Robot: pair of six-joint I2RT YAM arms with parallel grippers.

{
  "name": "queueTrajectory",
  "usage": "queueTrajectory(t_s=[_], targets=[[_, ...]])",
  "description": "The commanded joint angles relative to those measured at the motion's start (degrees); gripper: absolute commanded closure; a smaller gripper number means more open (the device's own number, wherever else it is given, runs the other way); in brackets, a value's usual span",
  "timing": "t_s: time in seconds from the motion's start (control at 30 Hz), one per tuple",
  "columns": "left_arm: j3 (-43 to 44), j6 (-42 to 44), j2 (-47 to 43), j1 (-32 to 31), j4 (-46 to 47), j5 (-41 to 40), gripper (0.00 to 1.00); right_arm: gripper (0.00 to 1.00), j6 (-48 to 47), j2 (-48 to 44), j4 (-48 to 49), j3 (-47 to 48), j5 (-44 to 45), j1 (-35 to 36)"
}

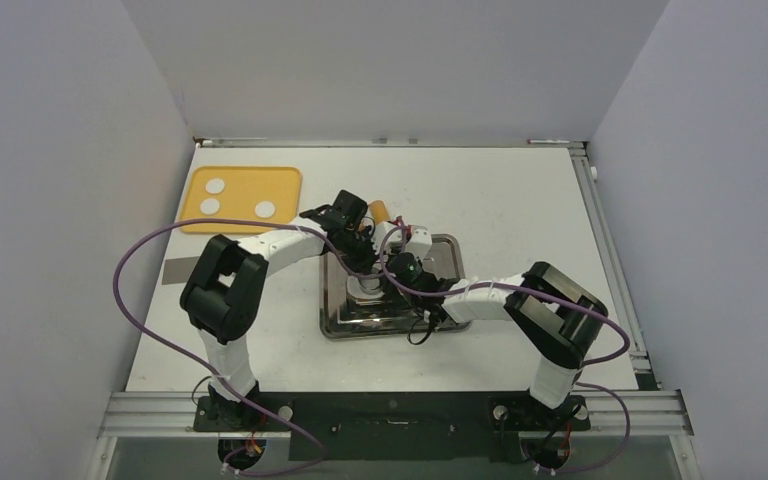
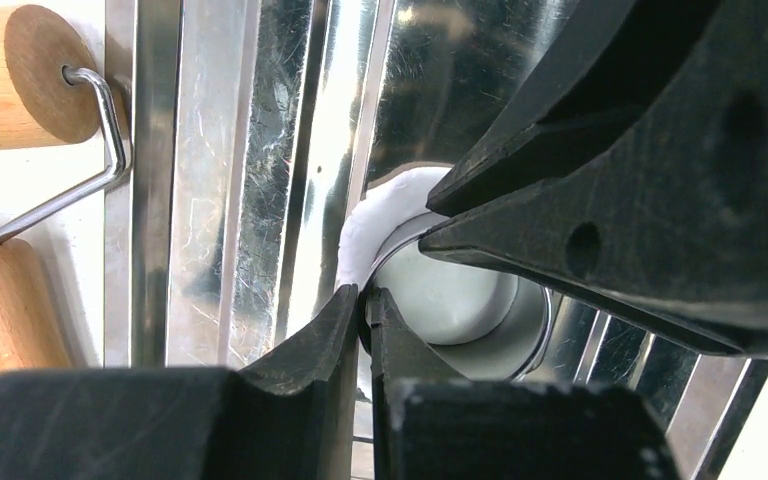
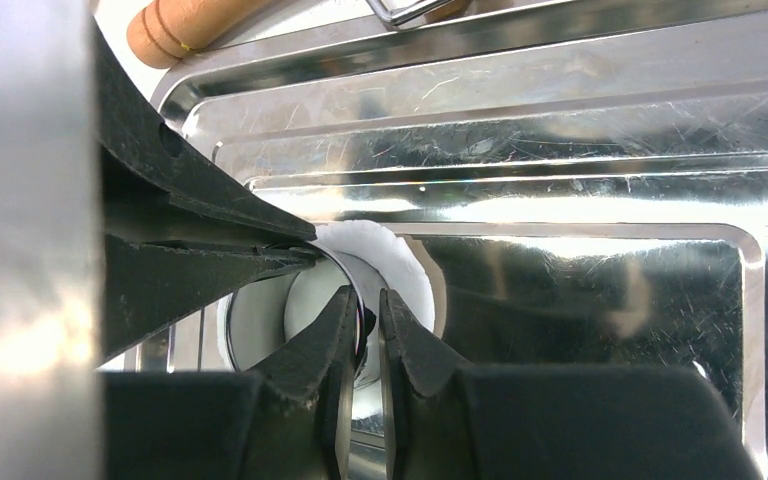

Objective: Roll out the dumpling wrappers from the dough
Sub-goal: Press the dumpling wrapper on the work surface.

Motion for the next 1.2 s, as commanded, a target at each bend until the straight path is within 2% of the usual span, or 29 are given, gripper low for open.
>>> queueTrajectory(t_s=[0.0,0.17,0.2,0.23,0.37,0.57,0.87,1.0,1.17], targets=[[1.3,2.2,0.3,-1.0,-7.7,-5.5,0.91,0.92,-10.6,0.5,-10.5,-0.3,4.9,1.7],[2.5,-0.6,-2.4,0.7,-8.6,1.4,0.75,0.92,-11.2,-0.9,-13.0,2.0,9.4,4.6],[2.6,-1.3,-3.7,1.1,-8.5,3.3,0.66,0.92,-11.1,-1.0,-13.1,2.3,9.8,4.9],[2.4,-1.9,-4.9,1.6,-7.9,5.2,0.63,0.92,-11.1,-1.0,-13.0,2.6,9.9,5.0],[1.5,-6.2,-7.8,3.2,-3.7,10.2,0.59,0.92,-11.7,-0.6,-13.4,4.8,10.4,5.8],[1.3,-10.1,-7.0,5.9,-6.3,13.3,0.56,0.92,-12.4,-0.5,-14.8,7.3,10.5,6.4],[0.4,-16.6,-2.5,6.3,-2.0,14.1,0.58,0.92,-11.8,1.7,-15.2,8.1,9.0,5.9],[0.7,-16.7,-1.1,6.3,-3.0,13.8,0.66,0.92,-11.9,1.1,-15.8,8.5,9.0,5.9],[0.6,-15.0,0.1,5.9,-4.9,10.5,0.84,0.92,-12.1,1.0,-16.1,9.0,8.9,5.9]])
